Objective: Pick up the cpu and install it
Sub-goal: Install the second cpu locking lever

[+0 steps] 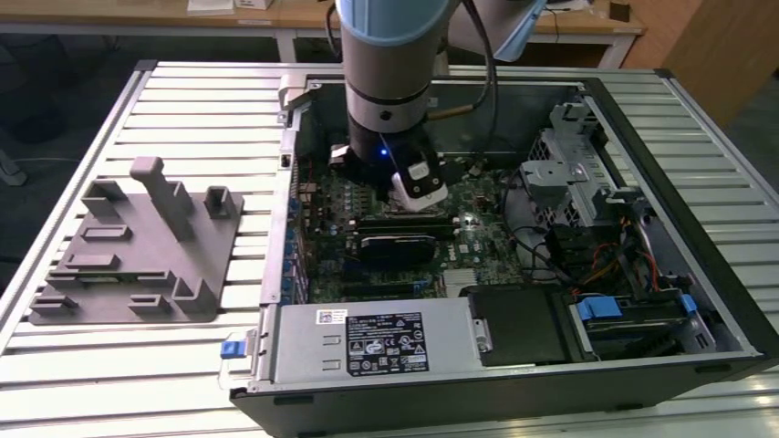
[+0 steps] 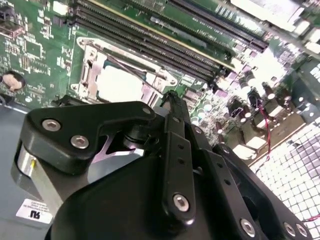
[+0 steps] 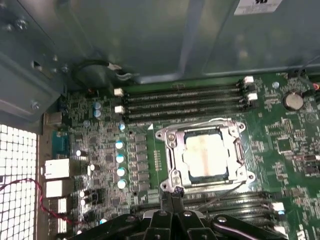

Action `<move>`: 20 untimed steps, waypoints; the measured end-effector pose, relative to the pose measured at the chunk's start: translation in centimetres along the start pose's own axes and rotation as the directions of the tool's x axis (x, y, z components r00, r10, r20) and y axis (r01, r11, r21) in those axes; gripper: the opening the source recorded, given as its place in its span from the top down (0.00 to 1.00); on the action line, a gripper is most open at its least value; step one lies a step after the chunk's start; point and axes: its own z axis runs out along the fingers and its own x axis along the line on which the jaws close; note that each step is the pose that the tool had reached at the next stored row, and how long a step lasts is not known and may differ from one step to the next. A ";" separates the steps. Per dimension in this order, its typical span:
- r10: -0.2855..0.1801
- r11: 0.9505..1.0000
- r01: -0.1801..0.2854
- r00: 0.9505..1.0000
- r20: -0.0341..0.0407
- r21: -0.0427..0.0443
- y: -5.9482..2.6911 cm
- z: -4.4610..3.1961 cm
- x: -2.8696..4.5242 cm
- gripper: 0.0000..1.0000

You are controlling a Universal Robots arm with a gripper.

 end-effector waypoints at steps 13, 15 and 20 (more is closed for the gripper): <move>0.011 0.999 -0.011 1.000 0.007 0.032 0.30 -0.70 -1.10 0.89; 0.012 0.999 -0.012 1.000 0.007 0.037 0.34 -0.67 -1.48 0.89; 0.012 0.999 -0.013 1.000 0.008 0.041 0.31 -0.12 -1.82 0.89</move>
